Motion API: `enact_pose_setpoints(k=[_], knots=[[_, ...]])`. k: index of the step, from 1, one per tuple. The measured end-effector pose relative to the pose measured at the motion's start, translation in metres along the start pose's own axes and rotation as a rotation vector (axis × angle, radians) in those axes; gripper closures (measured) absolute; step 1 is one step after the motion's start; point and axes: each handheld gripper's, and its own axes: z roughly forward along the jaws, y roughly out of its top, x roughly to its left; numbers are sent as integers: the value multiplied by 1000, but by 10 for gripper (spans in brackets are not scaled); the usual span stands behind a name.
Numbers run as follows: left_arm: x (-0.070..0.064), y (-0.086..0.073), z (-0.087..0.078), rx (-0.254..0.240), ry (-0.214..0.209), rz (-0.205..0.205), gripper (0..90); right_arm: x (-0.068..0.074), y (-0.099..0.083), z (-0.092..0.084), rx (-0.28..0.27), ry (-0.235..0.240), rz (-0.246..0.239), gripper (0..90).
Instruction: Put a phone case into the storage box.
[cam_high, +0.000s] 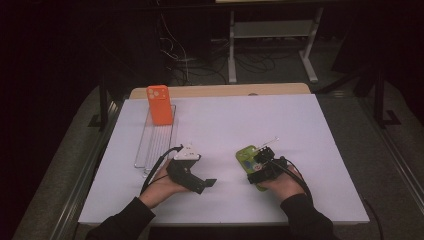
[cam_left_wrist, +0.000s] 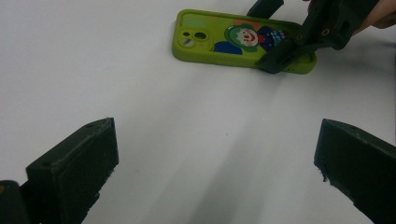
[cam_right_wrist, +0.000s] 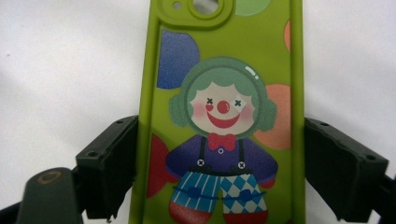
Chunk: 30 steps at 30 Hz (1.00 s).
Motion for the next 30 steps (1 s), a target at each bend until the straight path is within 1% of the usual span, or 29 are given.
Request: enact_pose_setpoints(k=[3, 4, 5, 7, 8, 9, 10, 11, 12, 13, 14, 15, 16, 17, 18, 19, 20, 22, 23, 24, 25, 27, 29, 30], knots=[[0, 0, 0, -1, 1, 0, 0, -2, 0, 0, -8, 3, -17, 153], [0, 1, 0, -1, -1, 4, 0, -2, 0, 0, -7, 10, -21, 153], [0, 1, -1, 0, -5, -2, 0, -3, 0, -1, -1, 19, -24, 153], [1, 2, -1, 1, -10, 3, 0, -5, 1, -1, -5, 23, -48, 153], [1, 3, -2, 0, -12, 5, 0, -6, 1, -1, -5, 37, -51, 153], [1, 5, -2, -3, -14, 1, 0, -8, 2, -1, -3, 47, -64, 152], [2, 6, -3, -2, -20, 10, 0, -9, 3, -2, -10, 50, -78, 153], [3, 8, -4, 1, -20, 9, 0, -11, 4, -4, -10, 57, -86, 152], [3, 9, -4, -2, -24, 14, 0, -12, 6, -5, -16, 74, -103, 153], [4, 11, -5, 2, -25, 21, 0, -14, 8, -6, -15, 78, -111, 152], [5, 13, -5, 1, -28, 21, 0, -14, 10, -8, -18, 88, -126, 152], [6, 15, -6, 4, -32, 31, 0, -16, 11, -9, -23, 94, -161, 152], [7, 18, -8, 7, -30, 45, 0, -17, 13, -11, -28, 106, -177, 152], [8, 21, -9, -2, -30, 42, 0, -18, 16, -12, -40, 115, -206, 152], [10, 24, -10, -7, -33, 44, 0, -19, 18, -13, -41, 122, -227, 152], [12, 28, -11, -4, -30, 52, 0, -19, 20, -15, -42, 124, -247, 152], [13, 30, -12, -9, -27, 48, 0, -20, 22, -16, -43, 130, -257, 152], [17, 36, -13, -2, -36, 62, 0, -21, 28, -20, -50, 147, -274, 152], [18, 39, -13, -5, -41, 61, 0, -22, 30, -22, -54, 162, -283, 152], [20, 42, -13, -7, -50, 56, 0, -23, 33, -24, -61, 176, -296, 152], [22, 44, -14, -7, -57, 63, 0, -24, 35, -25, -64, 185, -314, 152], [24, 50, -14, -15, -65, 63, 0, -27, 41, -28, -72, 206, -337, 152], [27, 55, -14, -13, -81, 78, 0, -29, 45, -30, -76, 230, -361, 152], [29, 58, -14, -11, -80, 86, 0, -30, 48, -30, -83, 223, -386, 152]])
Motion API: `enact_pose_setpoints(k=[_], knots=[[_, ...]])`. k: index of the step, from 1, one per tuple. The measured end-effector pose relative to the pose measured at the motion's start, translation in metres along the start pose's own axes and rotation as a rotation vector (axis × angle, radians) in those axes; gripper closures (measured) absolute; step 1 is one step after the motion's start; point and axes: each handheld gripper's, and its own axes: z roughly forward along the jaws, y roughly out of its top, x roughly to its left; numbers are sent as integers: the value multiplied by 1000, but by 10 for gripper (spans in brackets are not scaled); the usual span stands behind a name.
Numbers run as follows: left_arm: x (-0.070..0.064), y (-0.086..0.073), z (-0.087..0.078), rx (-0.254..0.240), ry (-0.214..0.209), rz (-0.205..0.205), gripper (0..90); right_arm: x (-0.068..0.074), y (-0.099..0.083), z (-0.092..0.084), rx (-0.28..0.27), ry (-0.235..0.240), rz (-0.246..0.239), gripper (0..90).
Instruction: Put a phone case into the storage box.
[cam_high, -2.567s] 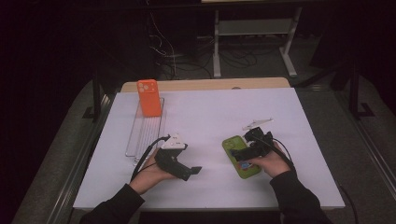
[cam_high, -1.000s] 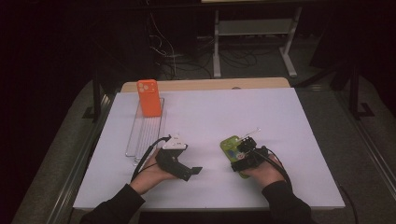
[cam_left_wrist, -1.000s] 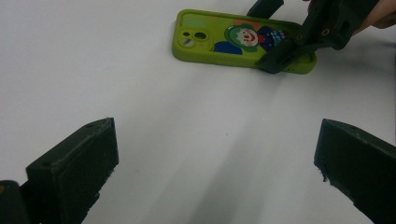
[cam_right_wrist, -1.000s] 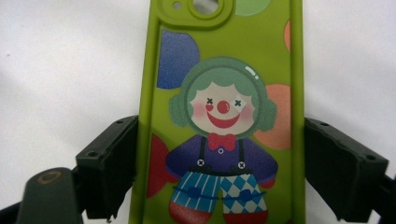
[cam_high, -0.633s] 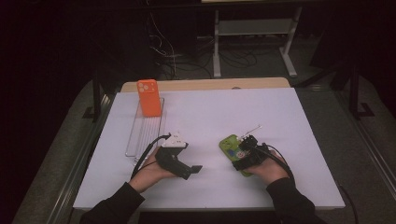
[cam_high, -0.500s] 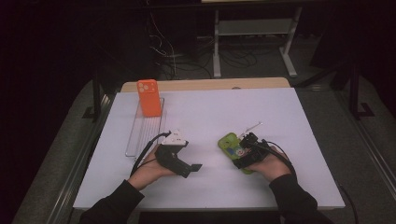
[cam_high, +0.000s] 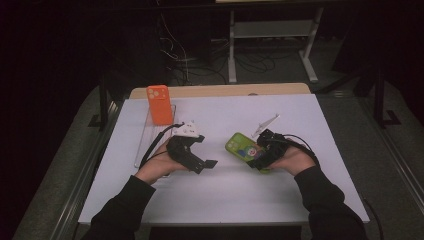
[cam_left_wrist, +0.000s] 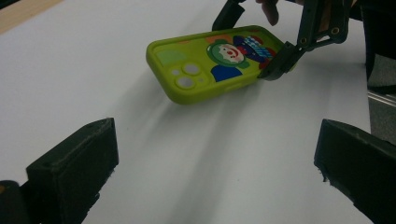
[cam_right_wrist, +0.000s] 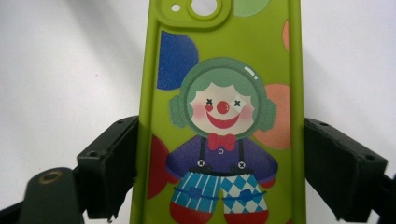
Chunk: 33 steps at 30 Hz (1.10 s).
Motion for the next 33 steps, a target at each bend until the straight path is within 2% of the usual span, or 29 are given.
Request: enact_pose_setpoints(k=[1, 2, 5, 6, 8, 9, 10, 11, 16, 20, 24, 27, 33], knots=[[2, 3, 0, -2, -4, 2, 0, -1, 2, -1, 0, 19, 1, 152], [4, 5, 0, 0, -11, 7, 0, -3, 4, 0, -3, 20, -34, 152], [7, 11, -1, 4, -16, 38, 0, -4, 12, -1, -1, 47, -70, 151], [7, 12, -1, -2, -21, 36, 0, -5, 15, 0, 0, 56, -82, 152], [9, 12, -1, -9, -35, 50, 0, -6, 18, 2, -4, 69, -107, 151], [9, 12, 0, -8, -45, 49, 0, -5, 19, 4, -13, 69, -135, 151], [10, 11, -1, -1, -49, 61, 0, -4, 19, 6, -8, 87, -139, 151], [10, 11, -1, 4, -56, 73, 0, -3, 19, 8, -8, 96, -164, 151], [6, 7, 3, 29, -100, 131, 0, 9, 21, 13, 3, 135, -240, 151], [2, 5, 8, 53, -112, 160, 0, 20, 23, 15, 9, 170, -292, 151], [-1, 3, 13, 76, -157, 177, 0, 31, 25, 17, 13, 205, -346, 151], [-3, 1, 16, 95, -192, 190, 0, 37, 27, 18, 19, 213, -377, 151], [-6, -2, 22, 127, -226, 225, 0, 46, 30, 14, 14, 237, -412, 151]])
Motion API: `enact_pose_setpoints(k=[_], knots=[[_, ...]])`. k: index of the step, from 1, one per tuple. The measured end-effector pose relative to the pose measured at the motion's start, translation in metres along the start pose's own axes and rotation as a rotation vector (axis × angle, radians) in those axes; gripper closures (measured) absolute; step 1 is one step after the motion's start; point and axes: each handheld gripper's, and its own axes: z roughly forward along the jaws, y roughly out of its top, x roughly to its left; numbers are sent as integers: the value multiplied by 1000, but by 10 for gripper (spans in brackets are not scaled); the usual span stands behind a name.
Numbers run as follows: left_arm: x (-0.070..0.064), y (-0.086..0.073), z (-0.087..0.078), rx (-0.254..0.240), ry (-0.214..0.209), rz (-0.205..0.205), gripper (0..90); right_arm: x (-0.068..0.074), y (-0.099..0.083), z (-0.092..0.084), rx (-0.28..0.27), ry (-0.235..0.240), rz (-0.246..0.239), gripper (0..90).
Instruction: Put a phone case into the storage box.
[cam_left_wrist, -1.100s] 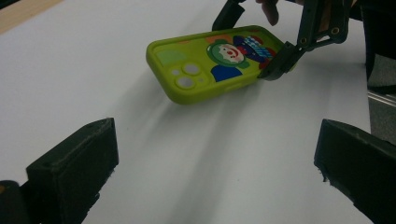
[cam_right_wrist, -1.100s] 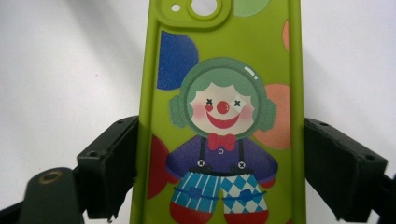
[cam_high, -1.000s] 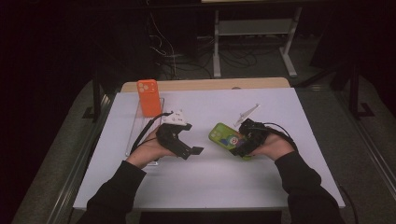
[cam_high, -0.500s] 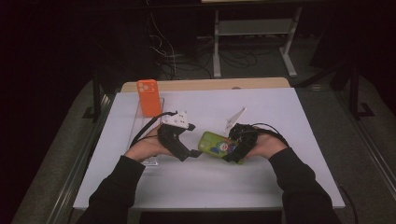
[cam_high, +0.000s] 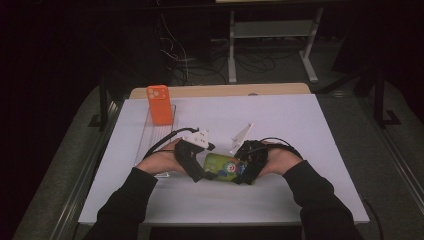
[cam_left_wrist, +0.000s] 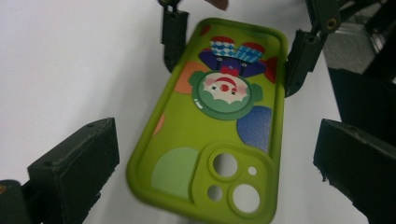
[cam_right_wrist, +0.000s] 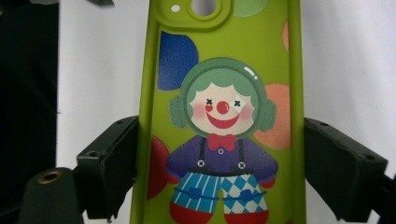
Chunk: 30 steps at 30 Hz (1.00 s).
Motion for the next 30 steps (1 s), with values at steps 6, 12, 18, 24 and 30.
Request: enact_pose_setpoints(k=[6, 12, 18, 24, 30], knots=[[-4, -1, 9, 36, -22, 17, 0, 6, 5, 0, 2, 7, -34, 150], [-6, -2, 15, 76, -44, 32, 0, 9, 7, -2, -1, 20, -53, 150], [-10, -2, 21, 109, -68, 46, 0, 11, 8, -5, -9, 21, -58, 150], [-11, -1, 21, 113, -50, 51, 95, 12, 9, -4, -5, 32, -65, 150], [-11, -1, 21, 106, -63, 50, 113, 13, 8, -5, -7, 39, -66, 150]])
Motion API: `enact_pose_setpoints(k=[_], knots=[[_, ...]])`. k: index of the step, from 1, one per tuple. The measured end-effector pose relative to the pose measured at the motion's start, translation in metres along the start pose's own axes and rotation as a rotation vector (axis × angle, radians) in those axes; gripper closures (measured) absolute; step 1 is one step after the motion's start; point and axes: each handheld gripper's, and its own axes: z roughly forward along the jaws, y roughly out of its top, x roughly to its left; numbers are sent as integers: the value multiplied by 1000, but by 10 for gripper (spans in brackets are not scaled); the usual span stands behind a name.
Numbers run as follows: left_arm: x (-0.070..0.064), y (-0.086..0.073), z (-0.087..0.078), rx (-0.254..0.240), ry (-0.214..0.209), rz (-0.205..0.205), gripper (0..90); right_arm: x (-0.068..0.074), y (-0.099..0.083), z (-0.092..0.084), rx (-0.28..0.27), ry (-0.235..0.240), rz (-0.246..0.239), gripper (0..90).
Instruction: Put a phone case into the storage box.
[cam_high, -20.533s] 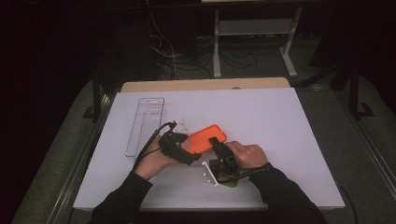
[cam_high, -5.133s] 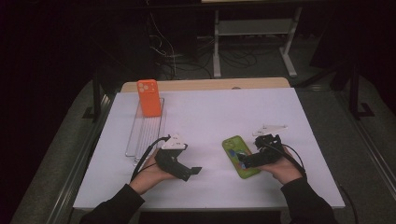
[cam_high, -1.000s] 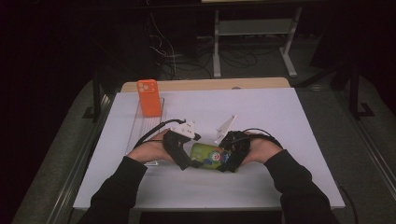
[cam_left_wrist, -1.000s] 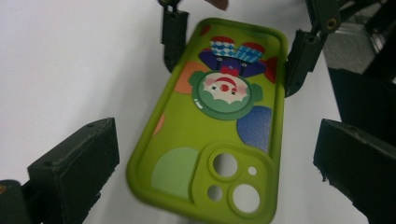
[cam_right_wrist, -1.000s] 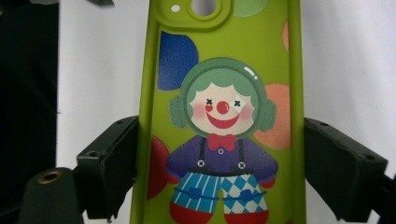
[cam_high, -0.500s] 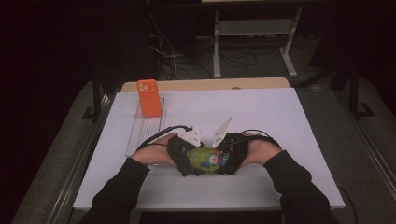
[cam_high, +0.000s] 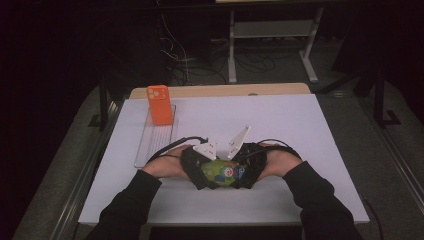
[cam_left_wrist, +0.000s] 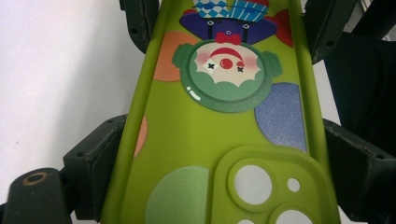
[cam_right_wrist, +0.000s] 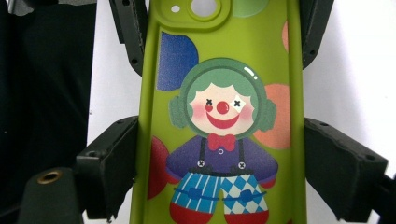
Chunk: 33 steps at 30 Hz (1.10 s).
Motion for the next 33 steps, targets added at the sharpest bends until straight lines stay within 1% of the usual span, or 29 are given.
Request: enact_pose_setpoints(k=[1, 6, 7, 9, 11, 12, 13, 14, 15, 16, 18, 19, 20, 21, 22, 23, 24, 25, 26, 27, 28, 29, 30, 31, 32, 33], knots=[[0, 0, 1, -2, -9, -10, 116, 0, 0, 0, 1, 0, 1, 150], [1, -1, 2, 15, -32, -16, 131, 0, -1, 1, 11, 19, 7, 147], [1, -1, 3, 11, -37, -25, 133, 0, -1, 1, 11, 22, 9, 147], [1, 0, 2, 19, -47, -23, 136, 0, -1, 2, 10, 25, 7, 145], [0, 0, 2, 12, -43, -28, 139, 0, -1, 2, 10, 27, 7, 143], [0, 1, 1, 8, -40, -20, 141, 0, -1, 2, 5, 27, 11, 141], [-1, 1, 0, 1, -38, -29, 142, 0, -2, 2, 3, 29, 18, 137], [-1, 1, 0, 2, -33, -25, 144, 0, -2, 2, 0, 28, 20, 127], [0, 1, -1, 3, -28, -16, 144, 0, -3, 2, -6, 29, 28, 104], [0, 1, -3, 6, -24, -15, 145, 0, -3, 1, -12, 35, 40, 84], [1, 1, -4, 3, -1, -27, 146, -2, -5, 0, -25, 28, 57, 31], [2, 0, -5, 7, 4, -30, 146, -2, -6, -2, -29, 31, 67, 19], [2, -1, -6, 4, 14, -39, 146, -2, -7, -3, -34, 20, 85, 11], [2, -2, -6, -5, 30, -50, 146, -3, -9, -5, -51, 7, 98, 11], [2, -3, -6, -7, 43, -60, 146, -4, -11, -7, -58, 3, 119, 10], [1, -4, -6, -14, 59, -82, 146, -5, -13, -9, -67, -14, 136, 8], [1, -5, -7, -5, 79, -78, 146, -6, -16, -11, -75, -35, 155, 8], [1, -5, -8, -12, 89, -93, 146, -7, -19, -12, -81, -49, 171, 8], [1, -6, -8, -25, 103, -108, 146, -9, -22, -13, -90, -62, 171, 8], [0, -6, -9, -33, 111, -121, 146, -9, -25, -15, -93, -85, 189, 8], [0, -6, -9, -39, 123, -133, 146, -9, -27, -16, -98, -92, 209, 8], [-1, -6, -10, -43, 138, -149, 146, -10, -30, -17, -102, -112, 219, 8], [-1, -7, -10, -38, 154, -152, 146, -10, -33, -19, -111, -135, 236, 9], [-1, -7, -10, -37, 163, -170, 146, -9, -35, -20, -116, -147, 267, 9], [-2, -8, -10, -29, 180, -180, 145, -9, -38, -21, -130, -165, 280, 9], [-2, -8, -10, -22, 201, -191, 145, -7, -40, -22, -145, -177, 320, 9]])
